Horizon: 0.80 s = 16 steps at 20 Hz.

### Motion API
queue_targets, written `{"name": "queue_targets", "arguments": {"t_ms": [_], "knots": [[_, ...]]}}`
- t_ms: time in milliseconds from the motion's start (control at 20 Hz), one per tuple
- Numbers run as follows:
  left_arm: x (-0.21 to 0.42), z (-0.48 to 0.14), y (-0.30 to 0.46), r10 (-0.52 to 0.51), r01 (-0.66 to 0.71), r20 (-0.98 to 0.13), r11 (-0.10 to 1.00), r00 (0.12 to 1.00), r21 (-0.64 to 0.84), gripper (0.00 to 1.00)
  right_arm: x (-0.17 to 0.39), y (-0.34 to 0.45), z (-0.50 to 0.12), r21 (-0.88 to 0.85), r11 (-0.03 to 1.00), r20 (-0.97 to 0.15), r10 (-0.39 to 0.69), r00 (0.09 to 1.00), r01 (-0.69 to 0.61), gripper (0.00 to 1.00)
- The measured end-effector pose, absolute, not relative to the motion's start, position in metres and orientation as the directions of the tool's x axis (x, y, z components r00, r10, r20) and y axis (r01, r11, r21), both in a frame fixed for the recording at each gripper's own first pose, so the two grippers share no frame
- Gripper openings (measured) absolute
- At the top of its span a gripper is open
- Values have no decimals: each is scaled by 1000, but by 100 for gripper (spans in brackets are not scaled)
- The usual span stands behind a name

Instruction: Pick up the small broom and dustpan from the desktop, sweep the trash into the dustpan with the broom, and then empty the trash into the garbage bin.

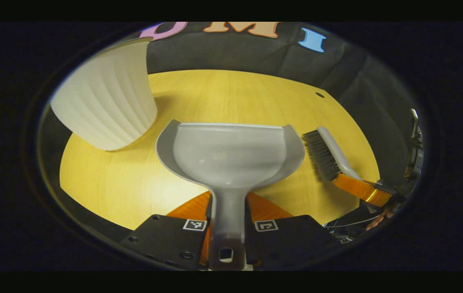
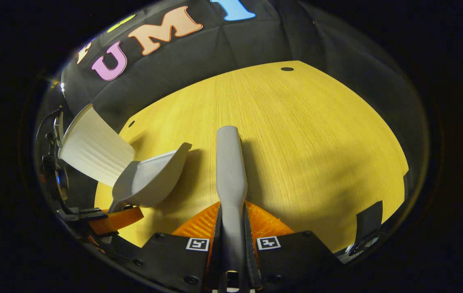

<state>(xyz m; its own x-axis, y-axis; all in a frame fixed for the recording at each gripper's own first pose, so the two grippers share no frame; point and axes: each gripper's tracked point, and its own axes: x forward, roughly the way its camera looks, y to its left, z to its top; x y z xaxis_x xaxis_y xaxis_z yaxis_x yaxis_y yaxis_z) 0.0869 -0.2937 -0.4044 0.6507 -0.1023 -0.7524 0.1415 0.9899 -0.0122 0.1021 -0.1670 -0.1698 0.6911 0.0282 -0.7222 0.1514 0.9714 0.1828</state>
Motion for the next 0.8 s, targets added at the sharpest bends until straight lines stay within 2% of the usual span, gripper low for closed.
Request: {"name": "queue_targets", "arguments": {"t_ms": [100, 300, 350, 400, 500, 600, 650, 700, 750, 800], "knots": [[91, -410, -293, -79, 132, -735, 991, 674, 14, 30, 103, -166, -171, 178, 973, -722, 28, 691, 147, 25], [88, -422, -299, -86, 118, -738, 993, 669, -9, 33, 98, -163, -180, 201, 969, -751, 57, 658, 146, 30], [87, -424, -301, -90, 118, -739, 993, 667, -15, 43, 96, -161, -185, 214, 966, -759, 70, 648, 145, 24], [87, -423, -302, -94, 119, -736, 993, 671, -18, 47, 95, -158, -187, 231, 963, -761, 90, 642, 138, 36], [87, -421, -302, -96, 129, -725, 992, 682, -11, 64, 98, -155, -188, 244, 960, -758, 101, 645, 136, 58], [88, -416, -298, -82, 127, -708, 992, 701, 10, 71, 98, -156, -184, 248, 960, -748, 107, 655, 127, 84], [87, -413, -297, -71, 123, -700, 992, 711, 24, 80, 99, -157, -181, 249, 961, -742, 108, 661, 121, 80], [87, -407, -294, -62, 116, -680, 993, 730, 33, 86, 100, -158, -174, 256, 960, -729, 116, 675, 112, 97], [86, -398, -293, -61, 115, -663, 993, 746, 39, 99, 101, -158, -166, 265, 959, -711, 123, 692, 101, 94], [82, -389, -293, -64, 122, -646, 991, 761, 46, 100, 101, -157, -154, 278, 957, -689, 135, 712, 87, 99]]}}
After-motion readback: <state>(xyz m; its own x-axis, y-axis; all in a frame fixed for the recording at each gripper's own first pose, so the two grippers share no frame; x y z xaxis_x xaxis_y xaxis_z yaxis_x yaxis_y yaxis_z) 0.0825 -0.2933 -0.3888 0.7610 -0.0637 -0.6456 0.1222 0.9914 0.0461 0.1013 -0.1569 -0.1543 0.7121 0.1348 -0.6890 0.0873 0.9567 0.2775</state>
